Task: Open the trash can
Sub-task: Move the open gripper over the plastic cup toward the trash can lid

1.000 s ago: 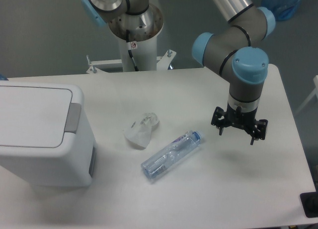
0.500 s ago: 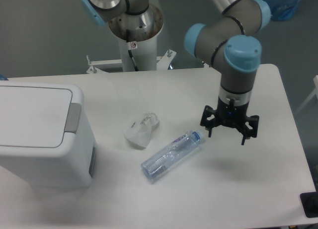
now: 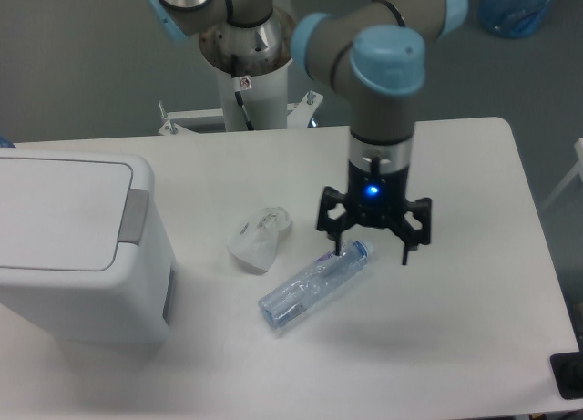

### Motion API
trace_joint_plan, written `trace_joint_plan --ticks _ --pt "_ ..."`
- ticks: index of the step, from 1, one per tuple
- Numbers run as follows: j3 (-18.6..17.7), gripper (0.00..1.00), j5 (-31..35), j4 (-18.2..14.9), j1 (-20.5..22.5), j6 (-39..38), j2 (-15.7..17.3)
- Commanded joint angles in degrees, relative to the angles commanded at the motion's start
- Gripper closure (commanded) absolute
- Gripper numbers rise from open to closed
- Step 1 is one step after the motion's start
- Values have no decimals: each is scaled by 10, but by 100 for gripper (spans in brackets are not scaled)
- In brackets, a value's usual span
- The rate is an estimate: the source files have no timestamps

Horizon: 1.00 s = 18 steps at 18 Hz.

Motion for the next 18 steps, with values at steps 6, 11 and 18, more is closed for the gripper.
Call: trace_joint_plan --ticks 6,11,18 --pt "39 0 -54 0 -51 -82 11" --pt "31 0 -58 1 -91 -138 41" --pt "30 0 -57 0 -118 -241 46"
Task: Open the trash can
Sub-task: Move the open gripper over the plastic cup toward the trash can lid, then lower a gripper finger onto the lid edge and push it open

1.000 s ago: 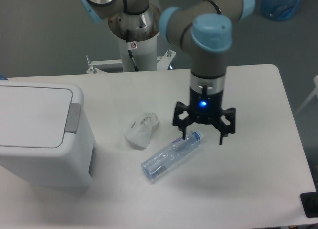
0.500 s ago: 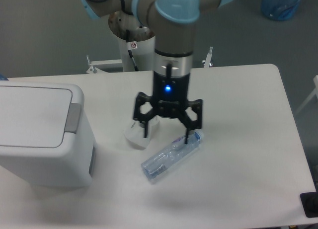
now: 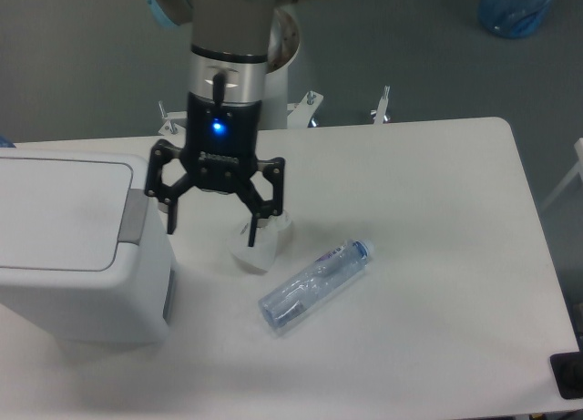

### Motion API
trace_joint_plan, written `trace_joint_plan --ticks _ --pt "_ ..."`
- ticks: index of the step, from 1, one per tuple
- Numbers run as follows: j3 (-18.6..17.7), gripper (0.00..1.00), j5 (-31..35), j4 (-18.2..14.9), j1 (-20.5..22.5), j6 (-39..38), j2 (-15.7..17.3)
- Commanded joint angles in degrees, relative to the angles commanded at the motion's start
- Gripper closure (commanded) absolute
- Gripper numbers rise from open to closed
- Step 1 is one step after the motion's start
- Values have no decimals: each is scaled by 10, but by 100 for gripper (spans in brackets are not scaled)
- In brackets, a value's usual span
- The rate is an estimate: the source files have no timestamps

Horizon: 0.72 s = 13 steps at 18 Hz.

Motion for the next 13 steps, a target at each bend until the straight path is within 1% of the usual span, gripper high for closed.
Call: trace_joint_plan --ticks 3,6,9,13 --pt "-1 0 2 0 -1 -27 1" --pt "-2 0 2 0 -3 -27 1" --pt "-4 0 4 0 -18 -22 4" --pt "-4 0 8 -2 -18 -18 5"
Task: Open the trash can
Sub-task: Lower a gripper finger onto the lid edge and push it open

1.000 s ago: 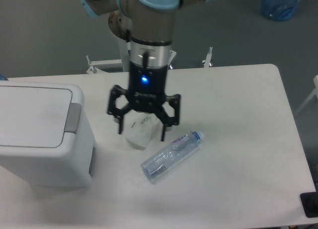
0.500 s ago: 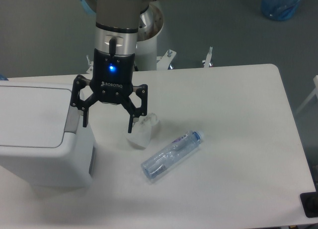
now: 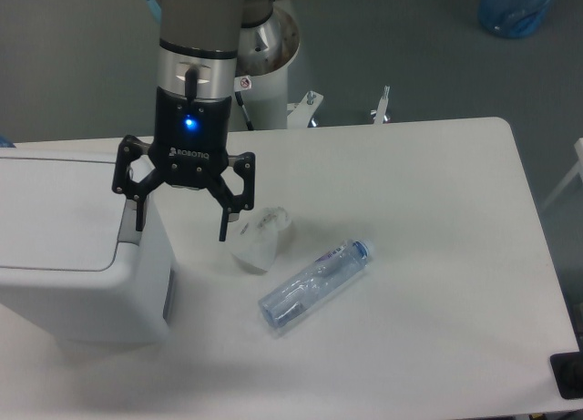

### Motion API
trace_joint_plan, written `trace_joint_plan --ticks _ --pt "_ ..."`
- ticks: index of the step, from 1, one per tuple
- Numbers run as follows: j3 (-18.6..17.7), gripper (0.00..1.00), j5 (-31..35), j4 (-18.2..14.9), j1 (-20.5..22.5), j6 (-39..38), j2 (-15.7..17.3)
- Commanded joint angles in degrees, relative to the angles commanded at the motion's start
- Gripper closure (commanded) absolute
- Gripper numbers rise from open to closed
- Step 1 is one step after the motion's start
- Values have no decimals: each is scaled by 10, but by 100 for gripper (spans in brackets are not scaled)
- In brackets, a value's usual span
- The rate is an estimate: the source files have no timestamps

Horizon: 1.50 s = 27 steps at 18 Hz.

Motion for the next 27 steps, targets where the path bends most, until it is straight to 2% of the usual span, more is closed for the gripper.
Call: trace_joint_plan --ticks 2,4,7,14,18,27 --pt "-10 0 21 1 0 1 5" --pt "-43 0 54 7 0 14 19" --pt "-70 0 58 7 -1 35 37" --pt "-67 0 55 3 -13 7 31" --pt "-55 0 55 3 -23 -12 16" --pt "-56 0 56 3 -32 -16 11"
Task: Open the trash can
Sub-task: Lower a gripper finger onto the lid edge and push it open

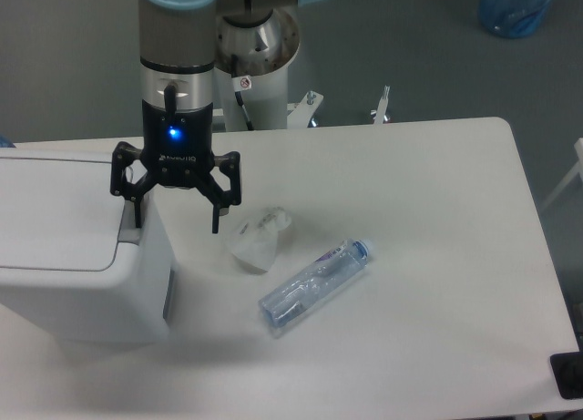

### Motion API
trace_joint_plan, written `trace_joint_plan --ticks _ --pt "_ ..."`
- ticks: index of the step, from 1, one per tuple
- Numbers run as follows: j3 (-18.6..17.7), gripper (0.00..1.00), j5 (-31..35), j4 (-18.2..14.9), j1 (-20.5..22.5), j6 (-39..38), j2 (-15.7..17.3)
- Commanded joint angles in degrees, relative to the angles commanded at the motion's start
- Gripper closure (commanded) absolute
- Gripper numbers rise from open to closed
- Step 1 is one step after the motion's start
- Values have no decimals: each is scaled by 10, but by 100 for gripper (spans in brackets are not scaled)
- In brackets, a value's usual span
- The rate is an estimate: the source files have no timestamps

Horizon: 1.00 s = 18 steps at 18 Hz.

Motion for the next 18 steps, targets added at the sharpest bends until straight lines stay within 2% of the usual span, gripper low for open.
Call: trace_joint_plan --ticks 11,18 --pt "-6 0 0 0 0 2 -3" --pt "4 0 0 0 1 4 -2"
